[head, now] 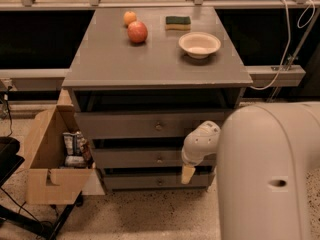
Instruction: Open middle drawer
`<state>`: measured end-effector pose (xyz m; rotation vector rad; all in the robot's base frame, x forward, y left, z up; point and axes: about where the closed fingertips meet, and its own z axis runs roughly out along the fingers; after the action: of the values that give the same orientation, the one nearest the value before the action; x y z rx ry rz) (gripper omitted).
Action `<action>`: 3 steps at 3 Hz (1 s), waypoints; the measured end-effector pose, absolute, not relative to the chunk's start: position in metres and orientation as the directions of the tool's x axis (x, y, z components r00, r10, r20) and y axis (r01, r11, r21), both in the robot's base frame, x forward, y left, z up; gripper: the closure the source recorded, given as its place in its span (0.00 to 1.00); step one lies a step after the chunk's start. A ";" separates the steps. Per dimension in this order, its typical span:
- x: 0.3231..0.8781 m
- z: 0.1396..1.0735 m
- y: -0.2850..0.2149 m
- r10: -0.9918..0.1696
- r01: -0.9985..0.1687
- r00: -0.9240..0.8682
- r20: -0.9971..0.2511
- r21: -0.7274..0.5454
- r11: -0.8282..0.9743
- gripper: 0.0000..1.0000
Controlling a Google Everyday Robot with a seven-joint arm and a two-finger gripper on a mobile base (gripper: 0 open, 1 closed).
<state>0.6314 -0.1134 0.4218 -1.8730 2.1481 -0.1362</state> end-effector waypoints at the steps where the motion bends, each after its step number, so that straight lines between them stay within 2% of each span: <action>1: 0.639 0.413 -0.118 -0.997 -0.958 -0.075 0.019 -0.279 0.067 0.00; 2: 0.650 0.394 -0.110 -0.984 -0.961 -0.080 0.157 -0.273 0.034 0.18; 3: 0.650 0.378 -0.106 -0.977 -0.966 -0.095 0.192 -0.253 0.044 0.41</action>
Offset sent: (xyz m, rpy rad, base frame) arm 0.0281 0.0196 -0.0522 -0.4806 0.0341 0.0141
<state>0.6497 -0.1059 0.3778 -2.0909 2.2460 -0.4979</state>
